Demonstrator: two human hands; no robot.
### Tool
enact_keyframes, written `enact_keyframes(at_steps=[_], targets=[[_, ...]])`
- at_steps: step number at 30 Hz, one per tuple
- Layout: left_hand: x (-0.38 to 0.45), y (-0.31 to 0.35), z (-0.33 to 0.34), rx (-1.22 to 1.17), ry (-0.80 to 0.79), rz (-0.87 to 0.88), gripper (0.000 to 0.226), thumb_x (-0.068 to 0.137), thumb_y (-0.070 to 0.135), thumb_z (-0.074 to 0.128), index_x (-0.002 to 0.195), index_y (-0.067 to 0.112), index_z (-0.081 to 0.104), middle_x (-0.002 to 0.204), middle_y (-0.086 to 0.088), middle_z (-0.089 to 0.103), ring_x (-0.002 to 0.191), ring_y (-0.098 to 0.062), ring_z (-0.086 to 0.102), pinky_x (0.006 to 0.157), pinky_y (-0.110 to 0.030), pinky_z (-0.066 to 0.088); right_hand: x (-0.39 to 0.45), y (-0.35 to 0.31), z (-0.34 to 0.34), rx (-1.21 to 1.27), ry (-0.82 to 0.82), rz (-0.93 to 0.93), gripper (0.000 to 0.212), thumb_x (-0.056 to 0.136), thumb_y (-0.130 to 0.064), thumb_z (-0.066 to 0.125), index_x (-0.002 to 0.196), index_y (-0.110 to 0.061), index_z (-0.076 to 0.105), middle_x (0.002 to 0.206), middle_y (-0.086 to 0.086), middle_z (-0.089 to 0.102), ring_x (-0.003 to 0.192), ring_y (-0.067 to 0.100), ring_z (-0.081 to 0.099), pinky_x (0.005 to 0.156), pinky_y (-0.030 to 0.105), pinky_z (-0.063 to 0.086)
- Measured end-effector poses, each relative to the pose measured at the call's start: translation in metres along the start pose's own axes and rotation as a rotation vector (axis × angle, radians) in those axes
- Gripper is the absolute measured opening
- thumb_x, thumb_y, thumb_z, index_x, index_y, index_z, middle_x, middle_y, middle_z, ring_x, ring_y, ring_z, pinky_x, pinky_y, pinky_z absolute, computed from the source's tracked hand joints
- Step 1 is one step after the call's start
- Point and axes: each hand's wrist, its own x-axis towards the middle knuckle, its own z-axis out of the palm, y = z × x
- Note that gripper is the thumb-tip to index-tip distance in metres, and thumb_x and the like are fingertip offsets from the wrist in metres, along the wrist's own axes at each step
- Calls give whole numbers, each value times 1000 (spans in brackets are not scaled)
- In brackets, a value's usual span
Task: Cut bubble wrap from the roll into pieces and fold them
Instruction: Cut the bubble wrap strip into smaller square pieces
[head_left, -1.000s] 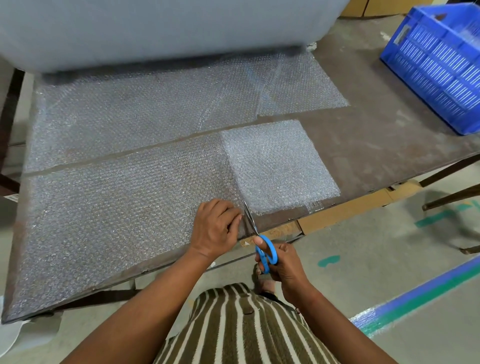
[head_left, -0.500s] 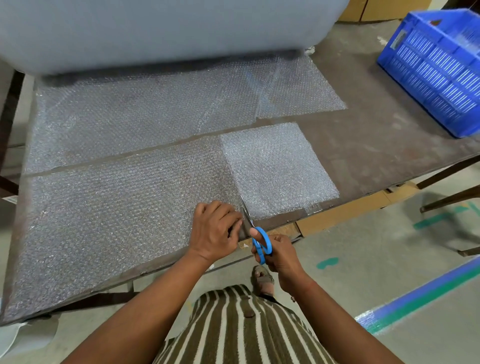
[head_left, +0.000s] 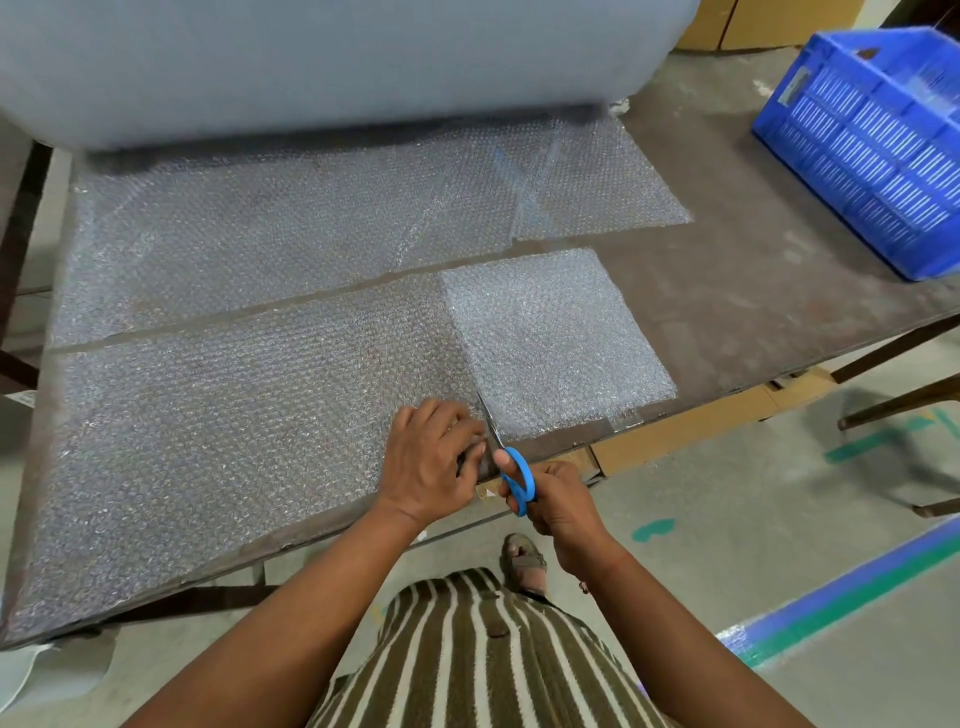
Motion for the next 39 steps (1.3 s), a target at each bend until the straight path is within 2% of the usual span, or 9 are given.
enact_keyframes(at_steps=[2,3,5,8,11,17,22,33,39], targets=[[3,4,-3,24,-131,-120,56,85,34,76,135,17,57,148,-7,51,140,-31,48,111,-46,43,2,0,-1,-11,-3,-1,39,97,-30,78,84,7,72,57,4,59,38,1,41,43,11,33],[4,6,-3,36,-198,-178,70,88,39,73,149,17,46,164,-9,37,156,-31,31,126,-49,30,2,-1,-2,-16,-3,1,39,97,-30,78,84,7,72,57,4,59,38,0,41,43,11,34],[4,7,-1,85,-297,-228,90,99,50,58,169,12,16,180,-10,4,167,-27,-4,131,-45,-1,3,0,-2,-24,-6,2,40,97,-30,78,85,7,73,58,4,59,38,0,40,43,10,34],[1,5,2,205,-415,-228,92,105,61,25,169,5,-12,179,-14,-12,165,-27,-17,133,-45,-10,5,0,-3,1,-6,11,38,96,-29,79,77,2,71,55,2,58,37,0,39,42,11,32],[0,4,3,264,-482,-236,92,103,63,12,169,4,-11,179,-16,-9,166,-29,-15,135,-50,-4,8,-1,-1,-15,-2,13,41,93,-36,82,70,-4,71,55,4,57,36,4,36,41,15,29],[2,5,2,289,-507,-231,89,105,62,11,170,6,-10,179,-15,-14,165,-29,-20,134,-50,-7,13,-2,7,-19,-14,-4,56,80,-56,82,76,-1,74,61,14,55,40,9,33,43,20,27],[2,5,2,297,-513,-228,89,103,61,10,170,6,-8,179,-15,-12,165,-30,-19,134,-50,-9,18,-7,9,14,-1,-12,48,90,-42,82,79,4,73,61,15,56,36,6,40,42,15,31],[4,5,-1,282,-476,-230,90,101,59,19,171,7,1,179,-16,2,167,-32,-5,134,-55,0,24,-12,7,-73,-29,-17,51,88,-50,84,81,1,76,65,16,59,39,8,33,42,18,27],[30,-4,-13,307,-462,-314,92,96,58,12,170,9,-11,180,-13,-5,166,-31,-9,134,-55,-6,29,-10,2,-96,-37,16,52,78,-56,87,70,-6,73,64,14,57,41,10,27,42,23,22]])
